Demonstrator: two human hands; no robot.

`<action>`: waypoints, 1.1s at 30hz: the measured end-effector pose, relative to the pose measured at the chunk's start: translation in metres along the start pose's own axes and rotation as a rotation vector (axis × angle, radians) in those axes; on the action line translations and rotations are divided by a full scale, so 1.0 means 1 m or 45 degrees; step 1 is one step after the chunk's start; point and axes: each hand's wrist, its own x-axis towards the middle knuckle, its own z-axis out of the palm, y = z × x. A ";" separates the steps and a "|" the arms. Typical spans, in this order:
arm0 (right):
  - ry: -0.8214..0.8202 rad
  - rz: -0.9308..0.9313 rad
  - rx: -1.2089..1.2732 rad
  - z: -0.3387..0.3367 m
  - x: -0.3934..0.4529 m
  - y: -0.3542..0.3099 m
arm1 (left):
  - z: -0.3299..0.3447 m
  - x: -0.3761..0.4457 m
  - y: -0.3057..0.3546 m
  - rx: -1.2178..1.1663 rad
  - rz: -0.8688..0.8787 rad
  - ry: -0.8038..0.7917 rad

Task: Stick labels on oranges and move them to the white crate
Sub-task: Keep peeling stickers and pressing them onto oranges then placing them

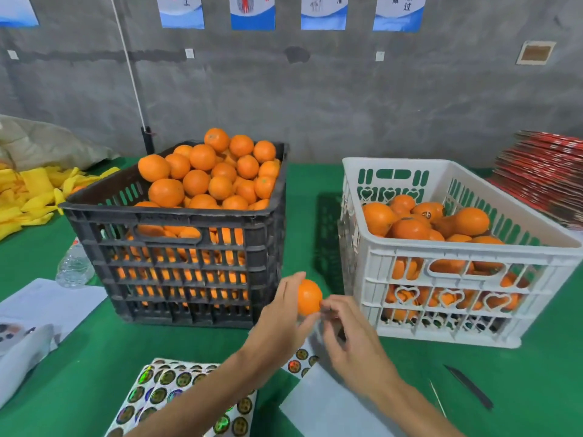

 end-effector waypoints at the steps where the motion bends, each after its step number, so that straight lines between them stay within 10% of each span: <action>1: -0.141 0.005 -0.077 0.002 -0.007 0.004 | 0.007 -0.007 -0.013 0.070 -0.016 -0.041; 10: -0.768 -0.036 -0.392 -0.025 -0.025 0.022 | 0.026 -0.018 -0.040 0.430 0.225 -0.107; 33: -0.326 0.223 0.234 0.024 -0.003 0.034 | 0.023 -0.019 -0.041 0.412 0.224 -0.109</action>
